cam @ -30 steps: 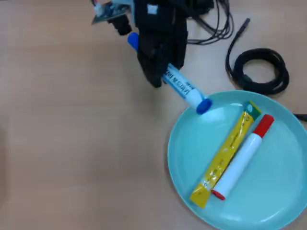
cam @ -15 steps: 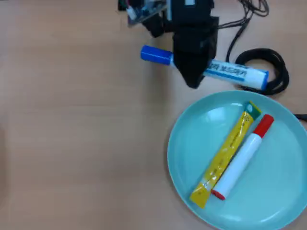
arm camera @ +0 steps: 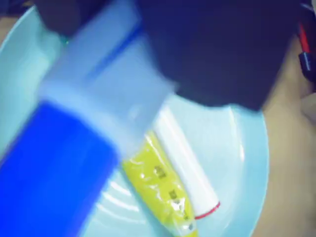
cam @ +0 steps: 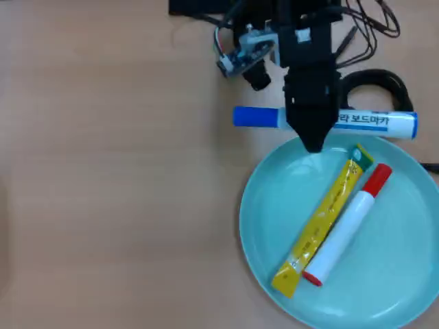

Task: Pick up the blue pen, then put it in the green bowl

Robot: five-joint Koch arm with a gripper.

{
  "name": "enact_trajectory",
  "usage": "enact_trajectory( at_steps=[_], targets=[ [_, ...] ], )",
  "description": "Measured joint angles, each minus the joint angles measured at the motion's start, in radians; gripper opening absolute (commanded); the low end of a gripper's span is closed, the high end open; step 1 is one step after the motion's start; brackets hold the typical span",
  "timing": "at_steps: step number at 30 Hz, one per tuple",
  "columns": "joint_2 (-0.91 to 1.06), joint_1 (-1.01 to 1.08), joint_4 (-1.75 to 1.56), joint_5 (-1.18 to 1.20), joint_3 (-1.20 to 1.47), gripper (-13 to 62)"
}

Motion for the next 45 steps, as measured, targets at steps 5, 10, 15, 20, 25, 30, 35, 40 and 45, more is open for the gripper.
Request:
enact_trajectory(
  at_steps=[5,10,15,20,25,30,35,40,45],
  targets=[
    [-0.086,-0.035,-0.13,0.0,0.023,-6.1],
    [-0.212,-0.063,-0.225,0.0,0.023,-6.3],
    [-0.327,-0.074,-0.276,0.0,0.023,-6.2],
    [-0.371,-0.077,-0.296,-0.003,0.023,-5.9],
    [-0.405,-0.084,-0.296,-0.006,0.023,-5.8],
    [-0.42,-0.087,-0.336,-0.018,0.023,-5.7],
    [-0.43,-0.094,-0.387,-0.021,0.023,-5.5],
    [-0.471,-0.097,-0.44,-0.021,0.02,1.6],
    [-0.471,-0.1,-0.448,-0.021,0.02,11.3]
  ],
)
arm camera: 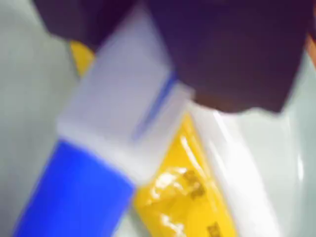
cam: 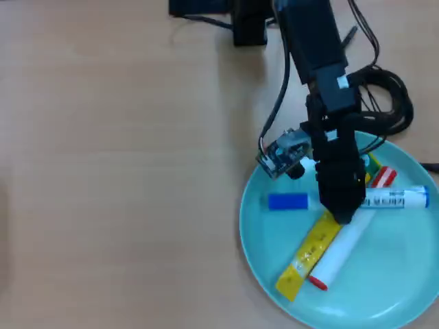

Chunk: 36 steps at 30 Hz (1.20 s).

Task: Pick up the blue pen, then put it in the green bowl

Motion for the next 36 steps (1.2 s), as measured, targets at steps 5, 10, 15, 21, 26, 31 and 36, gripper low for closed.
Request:
enact_trajectory(
  at_steps=[5,10,15,21,26,31,36],
  targets=[
    [0.0,-0.002,0.0,0.002,0.0,19.4],
    [0.0,-0.002,-0.012,0.005,0.021,31.7],
    [0.0,-0.002,-0.034,0.003,0.052,42.7],
    [0.015,-0.003,0.061,0.003,0.06,43.2],
    [0.049,-0.008,0.209,0.0,0.091,43.2],
    [0.118,-0.017,0.229,0.0,0.144,43.0],
    [0.192,-0.026,0.23,-0.005,0.198,43.0]
  ],
)
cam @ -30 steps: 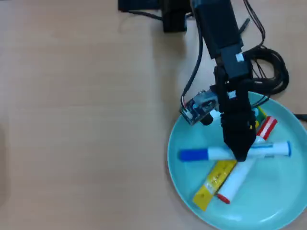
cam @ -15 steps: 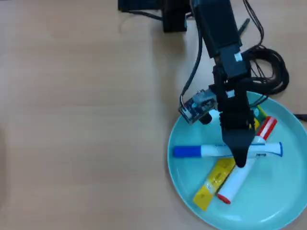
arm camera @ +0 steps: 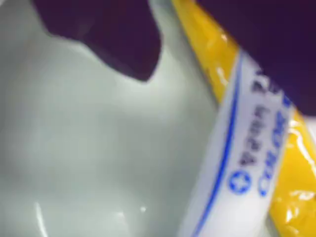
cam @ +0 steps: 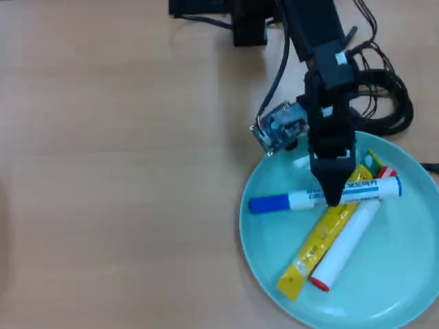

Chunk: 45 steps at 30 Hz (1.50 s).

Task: Pick up the blue pen, then put it in the green bowl

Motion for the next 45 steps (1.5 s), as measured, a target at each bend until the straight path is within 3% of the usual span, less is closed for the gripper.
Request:
enact_trajectory(
  at_steps=[16,32,40,45],
  targets=[
    [0.31,-0.009,0.037,-0.132,0.17,42.8],
    [0.647,0.393,0.038,-0.523,0.541,42.7],
    [0.95,0.477,0.032,-0.541,0.831,42.7],
    [0.956,0.497,0.031,-0.541,0.911,42.8]
  ],
)
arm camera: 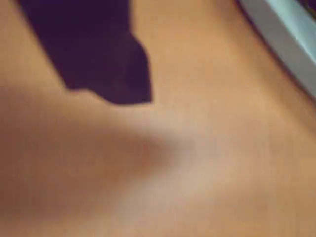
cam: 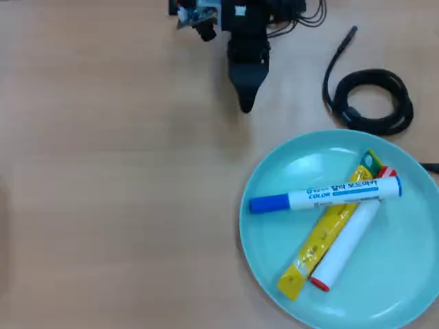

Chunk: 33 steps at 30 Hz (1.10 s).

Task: Pick up the blue pen, then put it in the green bowl

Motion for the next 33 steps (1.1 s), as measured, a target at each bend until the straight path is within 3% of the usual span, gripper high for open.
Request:
enact_trajectory(
  at_steps=[15,26,29,33],
  targets=[
    [0.0,0.023,-0.383,-0.002,0.324,42.6],
    [0.0,0.048,-0.422,0.0,0.457,42.3],
    [0.0,0.049,-0.434,0.0,0.471,38.3],
    [0.0,0.054,-0.436,0.0,0.479,22.7]
  ],
)
